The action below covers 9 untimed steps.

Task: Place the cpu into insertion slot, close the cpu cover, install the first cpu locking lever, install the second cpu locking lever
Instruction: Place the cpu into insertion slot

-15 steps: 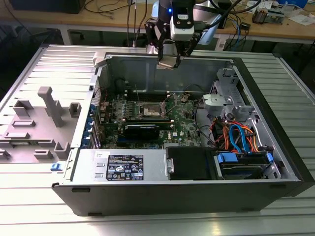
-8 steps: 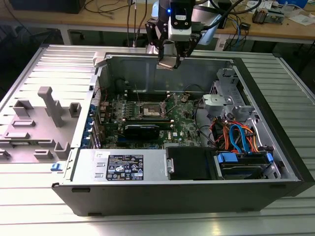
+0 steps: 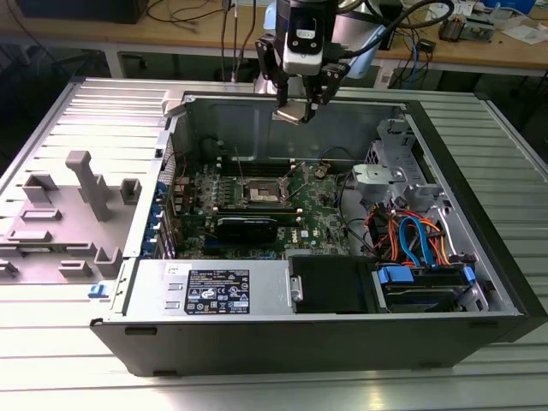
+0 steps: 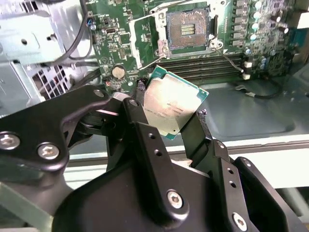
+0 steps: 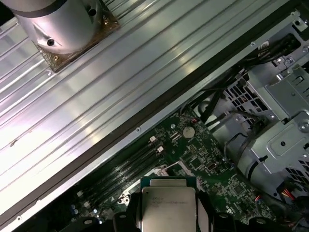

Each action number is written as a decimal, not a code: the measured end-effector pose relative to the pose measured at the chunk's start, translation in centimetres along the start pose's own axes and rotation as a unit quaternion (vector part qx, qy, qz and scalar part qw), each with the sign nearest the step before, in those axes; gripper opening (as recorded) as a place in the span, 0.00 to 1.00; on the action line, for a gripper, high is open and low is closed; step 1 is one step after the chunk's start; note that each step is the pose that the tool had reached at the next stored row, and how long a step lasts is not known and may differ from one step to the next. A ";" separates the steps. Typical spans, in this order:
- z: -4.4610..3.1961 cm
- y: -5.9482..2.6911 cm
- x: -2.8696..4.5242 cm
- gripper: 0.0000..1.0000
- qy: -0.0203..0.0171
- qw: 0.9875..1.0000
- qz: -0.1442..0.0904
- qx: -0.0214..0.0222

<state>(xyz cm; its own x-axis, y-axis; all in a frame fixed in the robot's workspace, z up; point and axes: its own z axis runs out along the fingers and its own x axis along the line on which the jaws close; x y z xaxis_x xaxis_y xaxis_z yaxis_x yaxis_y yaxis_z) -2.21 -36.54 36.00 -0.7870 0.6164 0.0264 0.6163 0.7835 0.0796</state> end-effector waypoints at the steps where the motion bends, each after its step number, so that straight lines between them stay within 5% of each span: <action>1: 0.04 0.00 0.00 0.54 0.000 1.000 0.006 0.000; 5: 0.11 -0.01 0.00 0.54 -0.002 1.000 0.030 0.000; 9: 0.13 -0.01 0.00 0.54 -0.002 1.000 0.031 0.000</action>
<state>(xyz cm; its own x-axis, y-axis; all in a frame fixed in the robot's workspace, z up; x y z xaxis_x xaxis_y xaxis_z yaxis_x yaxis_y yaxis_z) -2.21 -36.54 35.88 -0.7477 0.6636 0.0267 0.6633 0.7442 0.0788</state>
